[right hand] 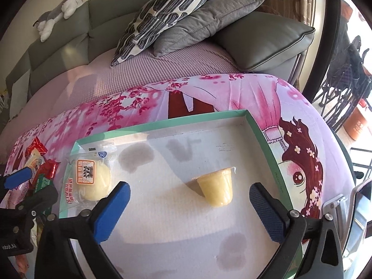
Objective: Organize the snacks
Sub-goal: 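Lower the pudding cup and bun into the tray and open both grippers, then move both tools back to the snack pile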
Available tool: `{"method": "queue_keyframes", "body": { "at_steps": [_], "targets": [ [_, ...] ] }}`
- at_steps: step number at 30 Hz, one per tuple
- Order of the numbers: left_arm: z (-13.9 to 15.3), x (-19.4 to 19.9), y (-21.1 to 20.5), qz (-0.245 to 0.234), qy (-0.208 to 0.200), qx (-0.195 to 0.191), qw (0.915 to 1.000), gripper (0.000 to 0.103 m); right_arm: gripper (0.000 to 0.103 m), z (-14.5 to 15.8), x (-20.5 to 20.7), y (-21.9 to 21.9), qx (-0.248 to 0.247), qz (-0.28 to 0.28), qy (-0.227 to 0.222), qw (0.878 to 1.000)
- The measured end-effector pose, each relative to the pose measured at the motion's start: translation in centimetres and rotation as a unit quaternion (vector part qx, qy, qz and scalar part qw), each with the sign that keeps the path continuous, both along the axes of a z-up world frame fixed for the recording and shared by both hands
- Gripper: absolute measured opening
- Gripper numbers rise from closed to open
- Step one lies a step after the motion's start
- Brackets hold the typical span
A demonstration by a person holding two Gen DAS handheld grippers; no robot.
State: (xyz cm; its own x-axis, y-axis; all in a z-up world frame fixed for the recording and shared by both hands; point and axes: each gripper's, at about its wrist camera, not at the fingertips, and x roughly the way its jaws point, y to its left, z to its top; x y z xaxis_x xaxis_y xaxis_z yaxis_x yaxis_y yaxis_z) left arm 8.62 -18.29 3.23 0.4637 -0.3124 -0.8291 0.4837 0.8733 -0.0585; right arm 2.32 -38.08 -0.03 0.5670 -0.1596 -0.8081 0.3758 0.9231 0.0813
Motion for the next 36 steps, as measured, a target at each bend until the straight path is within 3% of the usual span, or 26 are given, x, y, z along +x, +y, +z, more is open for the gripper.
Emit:
{"method": "queue_keyframes", "body": {
  "at_steps": [8,17,20,23,27,31,36],
  "targets": [
    [2.3,-1.8,5.0,0.028,-0.026,-0.025,0.999,0.099,0.103,0.6,-2.5,2.8,0.021,0.003,-0.001,1.0],
    [4.2,-3.1,12.2,0.079,-0.036,-0.054,0.9948,0.099,0.103,0.9,-5.0,8.9,0.043,0.046,-0.013,0.998],
    [5.6,-3.0,14.9,0.114,-0.044,-0.069,0.9901,0.099,0.103,1.2,-5.0,10.9,0.039,0.064,-0.013,0.997],
    [7.5,-3.0,17.0,0.145,-0.042,-0.116,0.9817,0.099,0.103,1.8,-4.8,12.1,0.042,0.078,-0.018,0.996],
    [10.0,-3.2,16.4,0.143,-0.042,-0.17,0.9742,0.099,0.103,3.2,-4.7,12.8,0.033,0.089,-0.03,0.995],
    [12.1,-3.4,13.1,0.116,-0.049,-0.19,0.9736,0.099,0.103,4.3,-4.8,12.2,0.023,0.089,-0.034,0.995],
    [12.9,-3.5,9.1,0.099,-0.028,-0.23,0.9678,0.099,0.103,4.7,-5.3,10.4,0.013,0.07,-0.032,0.997]
  ]
}}
